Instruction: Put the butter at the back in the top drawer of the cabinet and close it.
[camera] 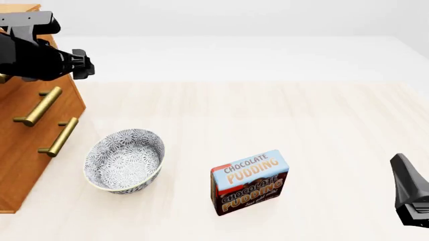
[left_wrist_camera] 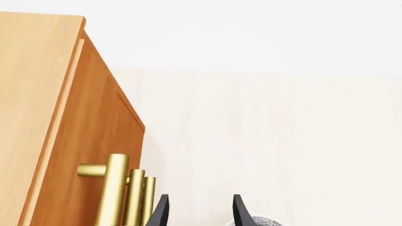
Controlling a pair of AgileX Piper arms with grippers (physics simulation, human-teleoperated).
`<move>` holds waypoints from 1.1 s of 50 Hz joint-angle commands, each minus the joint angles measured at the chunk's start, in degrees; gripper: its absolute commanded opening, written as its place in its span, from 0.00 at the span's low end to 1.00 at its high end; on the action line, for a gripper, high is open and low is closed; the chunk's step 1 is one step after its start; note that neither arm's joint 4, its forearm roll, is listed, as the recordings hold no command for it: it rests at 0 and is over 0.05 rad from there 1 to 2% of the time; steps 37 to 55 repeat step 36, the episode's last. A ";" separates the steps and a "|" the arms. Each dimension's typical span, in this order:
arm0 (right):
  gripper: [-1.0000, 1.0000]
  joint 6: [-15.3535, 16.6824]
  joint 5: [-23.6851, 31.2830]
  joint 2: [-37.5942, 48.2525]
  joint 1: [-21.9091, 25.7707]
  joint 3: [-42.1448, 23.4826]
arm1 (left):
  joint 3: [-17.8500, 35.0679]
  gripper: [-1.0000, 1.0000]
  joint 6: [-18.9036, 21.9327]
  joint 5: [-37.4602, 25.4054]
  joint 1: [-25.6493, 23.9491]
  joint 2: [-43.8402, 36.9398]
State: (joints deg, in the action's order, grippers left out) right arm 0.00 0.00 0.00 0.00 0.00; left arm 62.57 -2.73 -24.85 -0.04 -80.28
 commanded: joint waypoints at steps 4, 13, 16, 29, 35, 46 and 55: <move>1.00 0.00 0.00 0.00 0.00 0.00 | -0.34 1.00 0.53 1.10 1.74 -1.34; 1.00 0.00 0.00 0.00 0.00 0.00 | -0.01 1.00 0.60 0.66 2.40 -1.13; 1.00 0.00 0.00 0.00 0.00 0.00 | -0.05 1.00 0.71 0.62 2.65 -1.00; 1.00 0.00 0.00 0.00 0.00 0.00 | 0.01 1.00 0.73 0.38 2.82 -0.66; 1.00 0.00 0.00 0.00 0.00 0.00 | -0.02 1.00 0.80 0.17 2.59 -0.17; 1.00 0.00 0.00 0.00 0.00 0.00 | 0.04 1.00 0.83 0.06 2.56 -0.03; 1.00 0.00 0.00 0.00 0.00 0.00 | 0.04 1.00 0.83 0.06 2.56 -0.03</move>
